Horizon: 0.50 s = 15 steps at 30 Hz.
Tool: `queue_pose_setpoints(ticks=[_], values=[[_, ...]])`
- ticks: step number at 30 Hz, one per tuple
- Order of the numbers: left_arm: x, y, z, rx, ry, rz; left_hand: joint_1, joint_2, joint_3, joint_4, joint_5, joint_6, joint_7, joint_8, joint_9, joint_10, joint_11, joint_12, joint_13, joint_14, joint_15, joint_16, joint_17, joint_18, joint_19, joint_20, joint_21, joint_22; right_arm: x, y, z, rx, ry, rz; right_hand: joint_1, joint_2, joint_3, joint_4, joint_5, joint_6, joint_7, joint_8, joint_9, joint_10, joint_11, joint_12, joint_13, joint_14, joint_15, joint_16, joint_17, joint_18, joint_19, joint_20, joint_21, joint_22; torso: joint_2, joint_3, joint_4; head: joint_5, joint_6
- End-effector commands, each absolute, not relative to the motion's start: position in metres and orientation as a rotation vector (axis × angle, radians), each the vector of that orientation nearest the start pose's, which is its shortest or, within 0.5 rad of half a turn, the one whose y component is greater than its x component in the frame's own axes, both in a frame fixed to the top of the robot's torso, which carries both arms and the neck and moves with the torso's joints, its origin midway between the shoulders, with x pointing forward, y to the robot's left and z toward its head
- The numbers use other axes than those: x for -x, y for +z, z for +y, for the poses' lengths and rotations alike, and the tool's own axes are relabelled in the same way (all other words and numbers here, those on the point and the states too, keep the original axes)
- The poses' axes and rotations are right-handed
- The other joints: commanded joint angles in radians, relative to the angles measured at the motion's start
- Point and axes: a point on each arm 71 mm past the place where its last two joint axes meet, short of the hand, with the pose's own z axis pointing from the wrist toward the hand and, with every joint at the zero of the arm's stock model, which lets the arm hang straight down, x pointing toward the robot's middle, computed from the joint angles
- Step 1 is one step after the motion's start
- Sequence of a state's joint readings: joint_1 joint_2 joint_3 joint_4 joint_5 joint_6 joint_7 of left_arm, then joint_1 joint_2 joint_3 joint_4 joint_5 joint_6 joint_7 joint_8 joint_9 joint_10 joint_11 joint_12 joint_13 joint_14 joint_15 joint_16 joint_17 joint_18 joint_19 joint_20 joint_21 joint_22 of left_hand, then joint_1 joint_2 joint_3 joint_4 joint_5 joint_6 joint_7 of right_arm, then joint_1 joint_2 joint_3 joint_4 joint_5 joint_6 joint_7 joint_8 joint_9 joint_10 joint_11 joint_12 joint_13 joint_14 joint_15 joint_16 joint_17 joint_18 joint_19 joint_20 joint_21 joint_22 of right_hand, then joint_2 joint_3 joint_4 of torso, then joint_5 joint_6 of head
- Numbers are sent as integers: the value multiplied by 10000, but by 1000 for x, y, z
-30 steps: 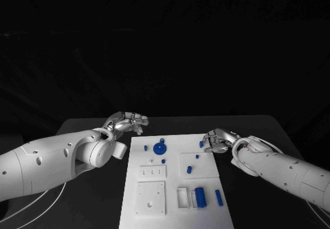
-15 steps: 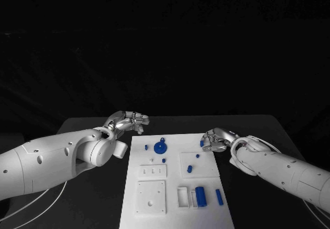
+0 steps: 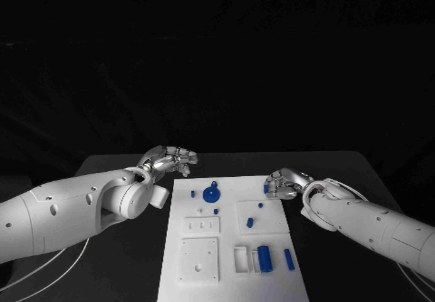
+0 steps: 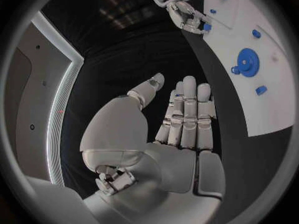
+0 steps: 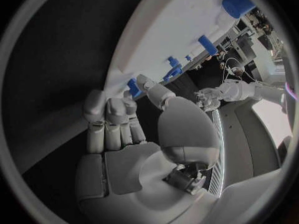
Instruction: Assemble the parts on the task board
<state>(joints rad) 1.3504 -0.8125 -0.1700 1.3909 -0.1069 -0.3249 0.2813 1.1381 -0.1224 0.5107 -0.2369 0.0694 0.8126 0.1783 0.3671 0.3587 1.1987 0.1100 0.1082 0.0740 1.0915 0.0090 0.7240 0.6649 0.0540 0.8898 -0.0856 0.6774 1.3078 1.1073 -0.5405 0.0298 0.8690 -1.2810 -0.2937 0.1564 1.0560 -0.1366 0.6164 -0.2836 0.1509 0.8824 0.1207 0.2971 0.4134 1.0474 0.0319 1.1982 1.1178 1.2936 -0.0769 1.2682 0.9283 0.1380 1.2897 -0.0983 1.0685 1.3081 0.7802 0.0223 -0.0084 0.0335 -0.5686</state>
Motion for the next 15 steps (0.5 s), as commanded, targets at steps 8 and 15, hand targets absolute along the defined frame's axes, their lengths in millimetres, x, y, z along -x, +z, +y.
queue_pose_setpoints(ticks=[8,15], values=[[-524,-161,234,9734,-13368,15114,-88,34,46,-5,-46,29,16,-16,10,55,31,0,5,-64,-21,58,-18,237,-18,-54,42,138,-568,-250,-233,-601,6324,17016,-36,124,167,-4,-236,344,148,93,6,28,-94,52,-19,-3,-108,-37,25,1238,24,-19,8,153,-4,6,7,9,-24],[-523,-161,234,9729,-13388,15131,-88,33,46,-7,-47,27,17,-18,10,53,31,-1,5,-64,-21,58,-19,237,-19,-54,43,138,-568,-250,-233,-621,6301,17000,-49,100,168,-11,-264,346,146,90,3,32,-97,53,-19,0,-112,-37,28,1238,25,-20,11,154,-6,8,-3,29,-35]])
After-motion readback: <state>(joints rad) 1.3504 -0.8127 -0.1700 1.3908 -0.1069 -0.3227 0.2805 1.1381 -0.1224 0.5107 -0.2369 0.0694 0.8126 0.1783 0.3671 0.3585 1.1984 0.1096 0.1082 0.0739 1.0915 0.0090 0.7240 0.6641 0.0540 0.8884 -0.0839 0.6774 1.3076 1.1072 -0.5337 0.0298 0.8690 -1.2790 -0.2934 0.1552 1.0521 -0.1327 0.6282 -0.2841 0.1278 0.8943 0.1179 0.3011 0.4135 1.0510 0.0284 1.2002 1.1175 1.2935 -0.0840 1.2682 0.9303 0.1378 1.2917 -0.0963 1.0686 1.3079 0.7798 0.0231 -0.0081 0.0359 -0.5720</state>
